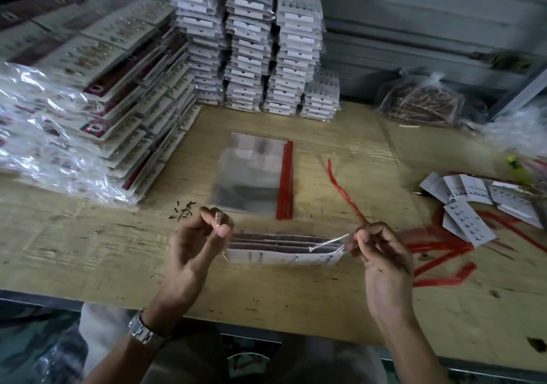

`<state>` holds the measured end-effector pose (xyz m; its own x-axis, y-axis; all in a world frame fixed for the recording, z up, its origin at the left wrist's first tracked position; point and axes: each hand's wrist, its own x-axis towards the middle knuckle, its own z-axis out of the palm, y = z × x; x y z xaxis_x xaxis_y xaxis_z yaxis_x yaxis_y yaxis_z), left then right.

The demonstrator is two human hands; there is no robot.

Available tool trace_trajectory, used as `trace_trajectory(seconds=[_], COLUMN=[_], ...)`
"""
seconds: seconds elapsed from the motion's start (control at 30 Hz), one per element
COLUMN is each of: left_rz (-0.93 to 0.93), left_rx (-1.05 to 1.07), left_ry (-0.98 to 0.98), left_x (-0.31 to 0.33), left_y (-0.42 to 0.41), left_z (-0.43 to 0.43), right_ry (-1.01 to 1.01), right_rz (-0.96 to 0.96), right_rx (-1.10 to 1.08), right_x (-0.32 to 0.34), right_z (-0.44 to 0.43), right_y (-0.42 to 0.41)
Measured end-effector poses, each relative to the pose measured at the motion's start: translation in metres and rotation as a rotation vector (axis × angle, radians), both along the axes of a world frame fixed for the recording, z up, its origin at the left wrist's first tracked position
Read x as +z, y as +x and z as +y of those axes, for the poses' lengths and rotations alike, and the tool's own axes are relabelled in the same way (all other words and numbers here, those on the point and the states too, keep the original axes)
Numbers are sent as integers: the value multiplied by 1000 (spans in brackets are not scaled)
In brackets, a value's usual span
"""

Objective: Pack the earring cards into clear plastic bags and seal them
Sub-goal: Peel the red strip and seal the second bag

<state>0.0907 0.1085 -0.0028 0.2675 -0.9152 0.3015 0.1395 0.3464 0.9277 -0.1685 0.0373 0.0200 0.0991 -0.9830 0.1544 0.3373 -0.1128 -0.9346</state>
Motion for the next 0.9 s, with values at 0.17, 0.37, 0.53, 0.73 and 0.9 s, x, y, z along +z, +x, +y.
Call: trace_trajectory(seconds=[0.17,0.37,0.53,0.73,0.9], left_rz=[44,-29,-83,-137,-133], left_rx=[93,167,185,125,103], left_ry=[-7,47,98,108,102], left_x=[-6,4,11,9,12], left_y=[-6,-10,-8,-2,-4], left_z=[2,13,20,22,19], right_ry=[69,48,-74,-73,-89], right_rz=[-17,16,19,-27,-1], right_rx=[-72,-137,-101,-23,59], right_x=[5,9,12,5,2], right_z=[7,12,15,13,6], right_y=[4,10,8,3,2])
